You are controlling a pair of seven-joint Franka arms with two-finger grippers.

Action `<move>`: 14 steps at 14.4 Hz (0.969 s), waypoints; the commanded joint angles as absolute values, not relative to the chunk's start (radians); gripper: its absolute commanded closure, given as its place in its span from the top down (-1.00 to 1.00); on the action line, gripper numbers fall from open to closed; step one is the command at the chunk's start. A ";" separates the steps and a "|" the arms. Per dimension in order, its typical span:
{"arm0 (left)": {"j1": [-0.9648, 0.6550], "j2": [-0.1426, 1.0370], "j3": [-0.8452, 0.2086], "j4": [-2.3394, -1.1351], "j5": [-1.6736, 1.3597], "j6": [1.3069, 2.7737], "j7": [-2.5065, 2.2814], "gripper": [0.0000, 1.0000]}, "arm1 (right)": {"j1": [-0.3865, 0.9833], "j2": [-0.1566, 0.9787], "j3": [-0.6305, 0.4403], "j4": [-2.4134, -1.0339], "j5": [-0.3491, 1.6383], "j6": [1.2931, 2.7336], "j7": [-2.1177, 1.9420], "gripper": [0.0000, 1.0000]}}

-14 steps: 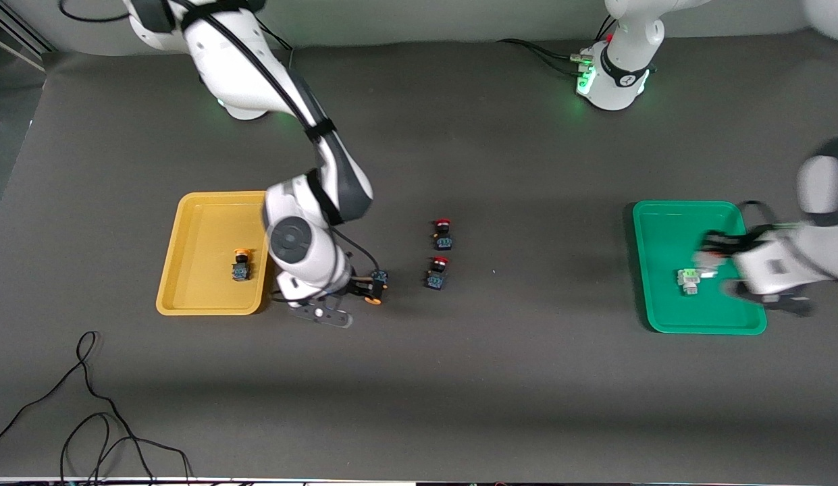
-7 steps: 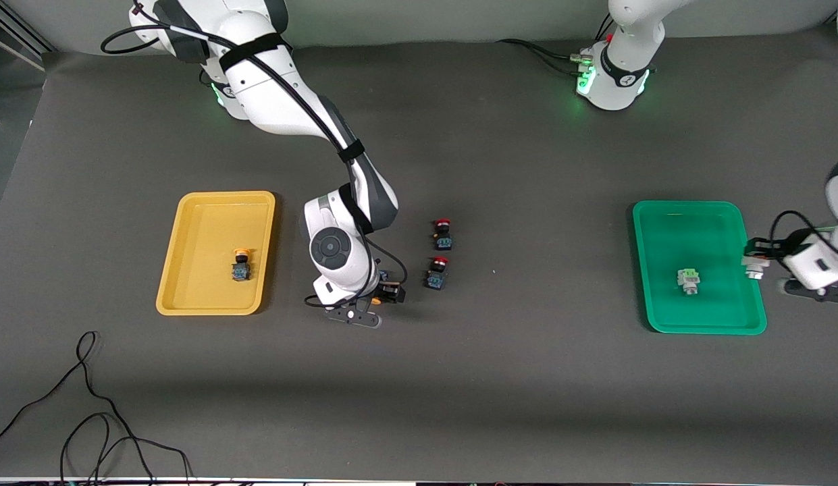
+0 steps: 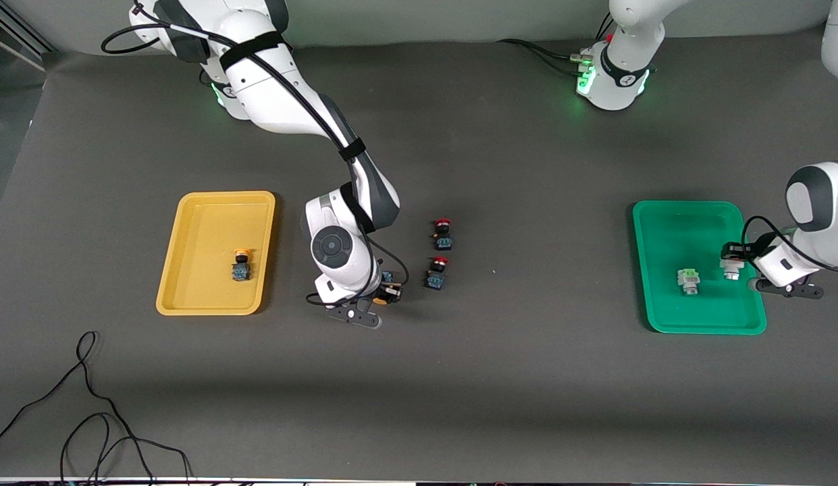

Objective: Place green and yellow buttons in trays
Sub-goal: 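Carry the orange button to the green tray while the right gripper grasps another, then release the orange button while the right gripper places the yellow button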

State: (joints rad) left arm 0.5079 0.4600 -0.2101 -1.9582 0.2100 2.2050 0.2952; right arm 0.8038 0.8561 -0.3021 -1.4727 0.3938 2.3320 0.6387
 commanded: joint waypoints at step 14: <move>0.385 0.217 -0.271 -1.691 0.215 1.674 0.176 0.98 | 0.779 0.540 -0.764 -1.647 0.347 1.788 -0.158 -1.00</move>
State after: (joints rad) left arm 0.4298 0.2765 -0.2629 -1.7318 0.2161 1.7702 0.1966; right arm 0.7565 0.5900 -0.7297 -1.5293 0.3734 1.7309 -0.0597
